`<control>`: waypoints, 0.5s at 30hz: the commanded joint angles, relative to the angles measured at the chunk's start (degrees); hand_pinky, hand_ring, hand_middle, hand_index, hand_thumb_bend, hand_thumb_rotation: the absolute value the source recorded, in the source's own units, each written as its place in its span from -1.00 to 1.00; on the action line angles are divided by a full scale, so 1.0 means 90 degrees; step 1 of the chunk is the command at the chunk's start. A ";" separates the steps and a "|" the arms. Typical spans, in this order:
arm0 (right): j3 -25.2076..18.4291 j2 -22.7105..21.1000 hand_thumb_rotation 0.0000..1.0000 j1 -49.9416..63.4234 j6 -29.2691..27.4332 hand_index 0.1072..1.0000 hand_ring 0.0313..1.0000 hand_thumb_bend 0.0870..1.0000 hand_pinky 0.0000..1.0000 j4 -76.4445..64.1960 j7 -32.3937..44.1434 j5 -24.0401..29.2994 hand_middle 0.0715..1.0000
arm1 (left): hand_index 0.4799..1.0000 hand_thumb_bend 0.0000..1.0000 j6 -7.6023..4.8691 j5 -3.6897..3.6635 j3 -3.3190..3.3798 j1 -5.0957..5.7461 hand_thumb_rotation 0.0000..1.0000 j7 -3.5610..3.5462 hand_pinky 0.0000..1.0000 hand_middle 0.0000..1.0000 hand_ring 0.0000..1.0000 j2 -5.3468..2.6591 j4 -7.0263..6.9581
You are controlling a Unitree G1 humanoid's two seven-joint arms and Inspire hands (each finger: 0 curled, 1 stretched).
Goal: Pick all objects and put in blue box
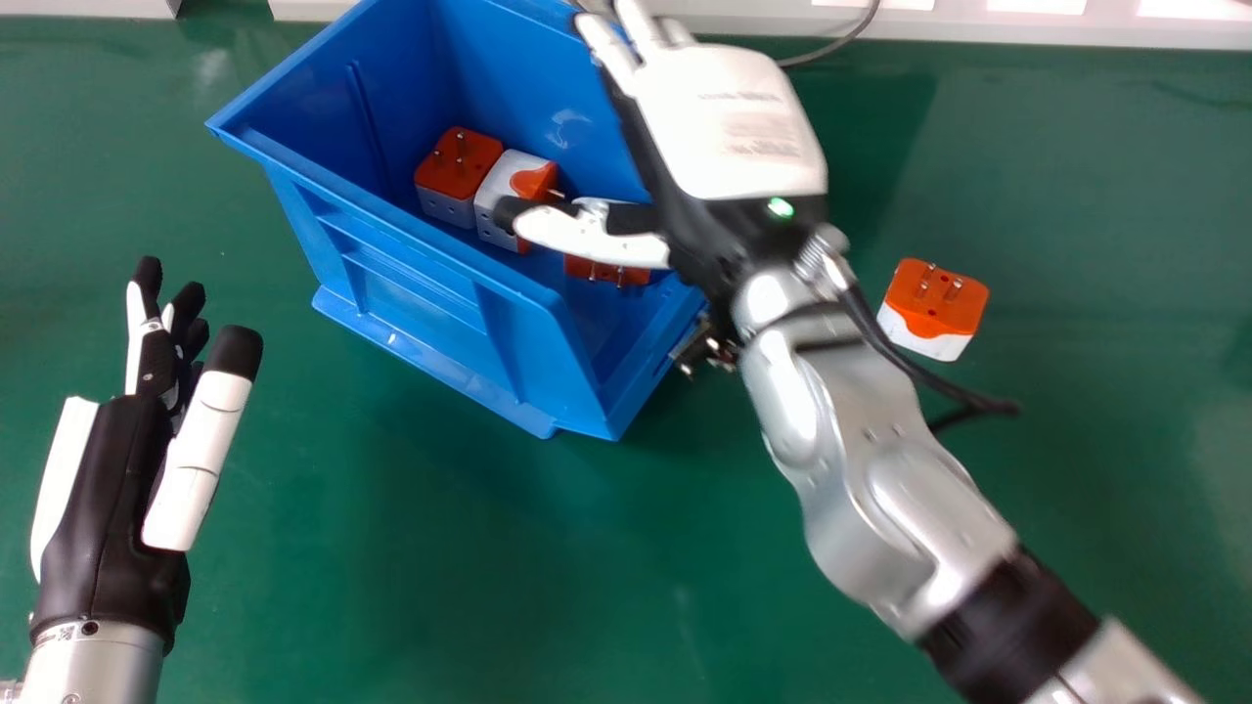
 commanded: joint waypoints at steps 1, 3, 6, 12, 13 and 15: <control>-0.0095 0.0075 0.55 0.0441 0.0120 0.77 0.82 -0.26 0.70 -0.0779 -0.0170 -0.0220 0.88 | 1.00 0.67 -0.0179 -0.0027 0.0080 -0.0017 0.87 -0.0032 1.00 1.00 1.00 0.0107 0.0030; -0.0137 0.0145 0.53 0.1000 0.0199 0.76 0.81 -0.27 0.70 -0.1353 -0.0281 -0.0291 0.88 | 1.00 0.67 -0.0219 -0.0036 0.0107 -0.0042 0.87 -0.0049 1.00 1.00 1.00 0.0132 0.0107; -0.0172 0.0185 0.50 0.1684 0.0230 0.76 0.81 -0.27 0.68 -0.1967 -0.0416 -0.0405 0.88 | 1.00 0.66 -0.0258 -0.0047 0.0130 -0.0070 0.87 -0.0067 1.00 1.00 1.00 0.0158 0.0177; -0.0403 0.0058 0.46 0.2901 0.0236 0.76 0.81 -0.28 0.65 -0.3001 -0.0486 -0.0722 0.87 | 1.00 0.66 -0.0278 -0.0006 0.0144 -0.0102 0.88 -0.0039 1.00 1.00 1.00 0.0199 0.0203; -0.0473 0.0026 0.46 0.3064 0.0230 0.76 0.81 -0.28 0.65 -0.3134 -0.0455 -0.0764 0.87 | 1.00 0.66 -0.0278 0.0001 0.0144 -0.0105 0.88 -0.0034 1.00 1.00 1.00 0.0200 0.0203; -0.0655 -0.0039 0.43 0.3319 0.0235 0.75 0.80 -0.29 0.65 -0.3308 -0.0394 -0.0813 0.86 | 1.00 0.65 -0.0266 0.0020 0.0133 -0.0145 0.88 -0.0013 1.00 1.00 1.00 0.0203 0.0231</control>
